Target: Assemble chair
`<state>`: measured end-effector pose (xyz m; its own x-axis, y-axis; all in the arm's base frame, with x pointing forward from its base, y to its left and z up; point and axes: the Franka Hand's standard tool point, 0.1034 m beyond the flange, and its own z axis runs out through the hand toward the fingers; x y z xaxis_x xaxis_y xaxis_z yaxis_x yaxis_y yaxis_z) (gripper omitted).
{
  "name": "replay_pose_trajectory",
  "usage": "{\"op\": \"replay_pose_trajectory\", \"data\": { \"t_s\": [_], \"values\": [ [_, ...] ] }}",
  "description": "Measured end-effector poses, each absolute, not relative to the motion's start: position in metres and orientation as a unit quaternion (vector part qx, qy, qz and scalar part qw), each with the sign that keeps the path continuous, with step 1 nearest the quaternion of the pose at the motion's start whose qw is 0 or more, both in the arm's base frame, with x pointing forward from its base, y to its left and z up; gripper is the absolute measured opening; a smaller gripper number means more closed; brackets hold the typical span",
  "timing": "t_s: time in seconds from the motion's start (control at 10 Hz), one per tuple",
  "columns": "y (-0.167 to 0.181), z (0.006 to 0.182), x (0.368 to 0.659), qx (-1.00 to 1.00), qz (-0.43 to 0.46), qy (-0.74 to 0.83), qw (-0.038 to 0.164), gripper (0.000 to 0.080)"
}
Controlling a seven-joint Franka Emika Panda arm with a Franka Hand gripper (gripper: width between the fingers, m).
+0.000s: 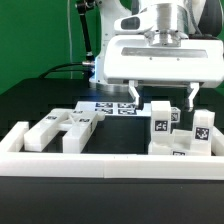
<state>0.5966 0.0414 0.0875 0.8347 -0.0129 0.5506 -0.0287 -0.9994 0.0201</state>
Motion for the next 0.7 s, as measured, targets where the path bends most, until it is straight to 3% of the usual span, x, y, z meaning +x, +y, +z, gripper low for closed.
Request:
{"op": "replay_pose_trajectory", "data": {
  "t_s": [0.2,0.7],
  "values": [
    [0.04,0.088,0.596,0.958,0.285,-0.008,0.015,0.0648],
    [0.037,0.11,0.6,0.963,0.271,-0.005,0.009,0.0648]
  ]
}}
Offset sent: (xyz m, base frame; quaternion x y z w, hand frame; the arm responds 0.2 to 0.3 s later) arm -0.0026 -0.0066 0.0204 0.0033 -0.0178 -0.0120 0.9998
